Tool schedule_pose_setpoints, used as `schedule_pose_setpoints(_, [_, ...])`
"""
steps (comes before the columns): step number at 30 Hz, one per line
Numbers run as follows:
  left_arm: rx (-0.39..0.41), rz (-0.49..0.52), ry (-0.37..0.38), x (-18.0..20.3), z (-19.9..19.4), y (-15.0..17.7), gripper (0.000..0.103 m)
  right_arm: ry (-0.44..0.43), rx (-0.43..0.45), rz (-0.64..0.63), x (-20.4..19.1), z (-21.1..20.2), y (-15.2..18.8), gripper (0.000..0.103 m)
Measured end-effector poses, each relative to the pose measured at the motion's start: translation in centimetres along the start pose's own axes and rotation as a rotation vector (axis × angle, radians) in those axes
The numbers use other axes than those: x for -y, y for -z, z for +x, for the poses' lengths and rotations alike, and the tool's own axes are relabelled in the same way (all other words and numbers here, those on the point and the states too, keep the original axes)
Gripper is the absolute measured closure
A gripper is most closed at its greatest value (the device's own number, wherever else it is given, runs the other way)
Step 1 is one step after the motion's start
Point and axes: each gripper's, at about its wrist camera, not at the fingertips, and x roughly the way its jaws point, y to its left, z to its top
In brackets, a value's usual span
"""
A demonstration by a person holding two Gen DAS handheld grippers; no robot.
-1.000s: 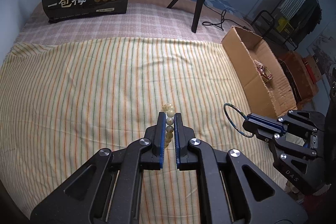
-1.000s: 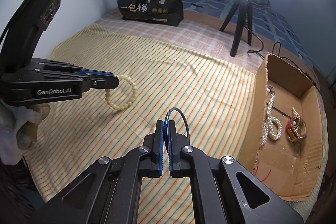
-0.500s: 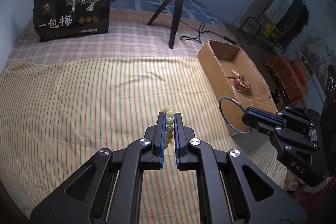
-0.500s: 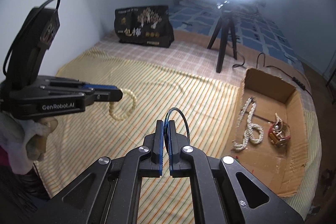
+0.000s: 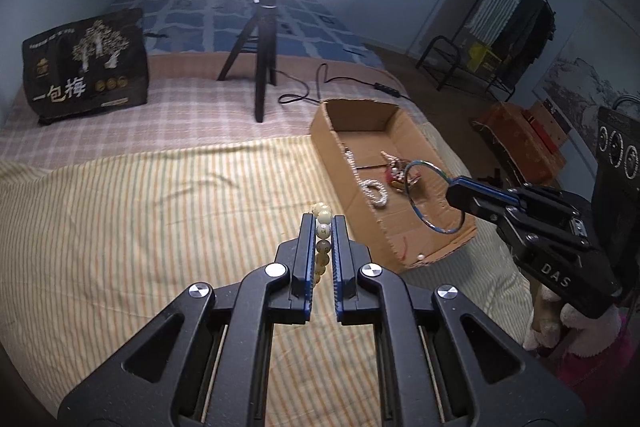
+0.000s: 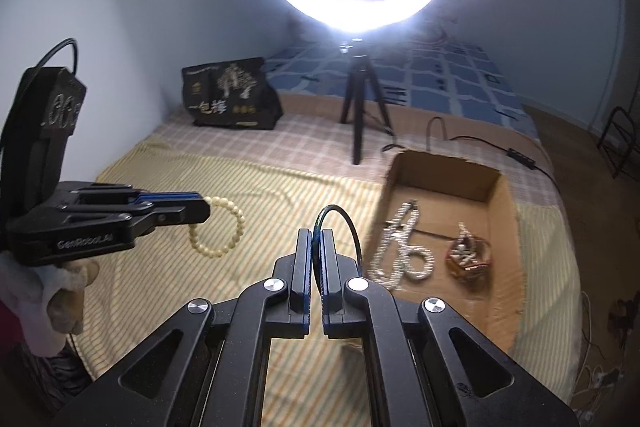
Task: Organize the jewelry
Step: 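Lift and carry the beaded bracelet and black bangle in both tools over the box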
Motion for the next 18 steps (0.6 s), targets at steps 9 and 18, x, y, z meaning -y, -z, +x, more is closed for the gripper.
schedule_pose_setpoints(9, [0.009,0.05,0.048,4.2,1.6,-0.8,0.098,0.055,0.022,0.062,4.2,-0.9,-0.5,0.101])
schedule_pose_setpoints(18, [0.015,0.09,0.068,7.4,3.3,-1.4,0.098,0.081,0.034,0.133,8.3,-0.5,-1.4,0.101])
